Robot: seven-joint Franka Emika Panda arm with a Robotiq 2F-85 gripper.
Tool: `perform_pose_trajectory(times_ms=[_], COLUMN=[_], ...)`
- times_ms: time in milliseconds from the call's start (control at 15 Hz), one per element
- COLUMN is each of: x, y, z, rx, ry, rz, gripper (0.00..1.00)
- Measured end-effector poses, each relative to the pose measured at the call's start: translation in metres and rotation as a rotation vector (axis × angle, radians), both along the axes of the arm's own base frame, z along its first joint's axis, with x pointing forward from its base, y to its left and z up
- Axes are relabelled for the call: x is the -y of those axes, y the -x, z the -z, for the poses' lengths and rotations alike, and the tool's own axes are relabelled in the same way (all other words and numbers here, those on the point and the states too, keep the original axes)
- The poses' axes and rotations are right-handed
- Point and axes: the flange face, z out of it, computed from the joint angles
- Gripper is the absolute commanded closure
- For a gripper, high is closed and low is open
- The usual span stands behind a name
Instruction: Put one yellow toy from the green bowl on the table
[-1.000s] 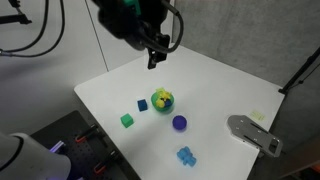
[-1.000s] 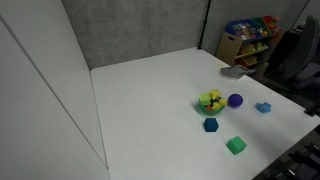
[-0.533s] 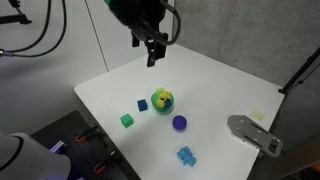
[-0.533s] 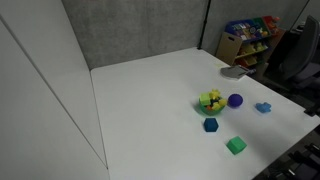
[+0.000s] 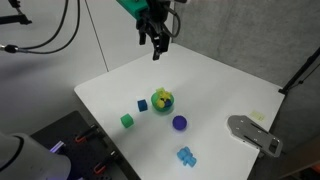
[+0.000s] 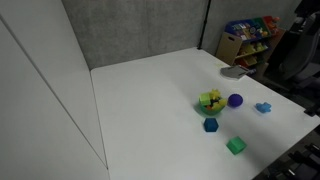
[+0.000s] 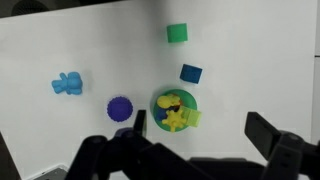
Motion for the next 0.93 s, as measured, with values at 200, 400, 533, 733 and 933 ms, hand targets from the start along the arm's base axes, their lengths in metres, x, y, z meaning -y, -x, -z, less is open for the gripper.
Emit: perform_pose_trajectory(times_ms=[200, 400, 533, 733, 933], x=[-0.011, -0.023, -0.031, -0.044, -0.056], y=[-0.031, -0.065, -0.086, -0.115, -0.140], z=[0.029, 0.065, 0.092, 0.133, 0.176], rx=[0.007, 0.003, -0.008, -0.023, -0.033], ry=[0.008, 0.030, 0.041, 0.053, 0.065], rz=[-0.005, -0.003, -0.001, -0.002, 0.006], gripper=[0.00, 0.00, 0.00, 0.00, 0.00])
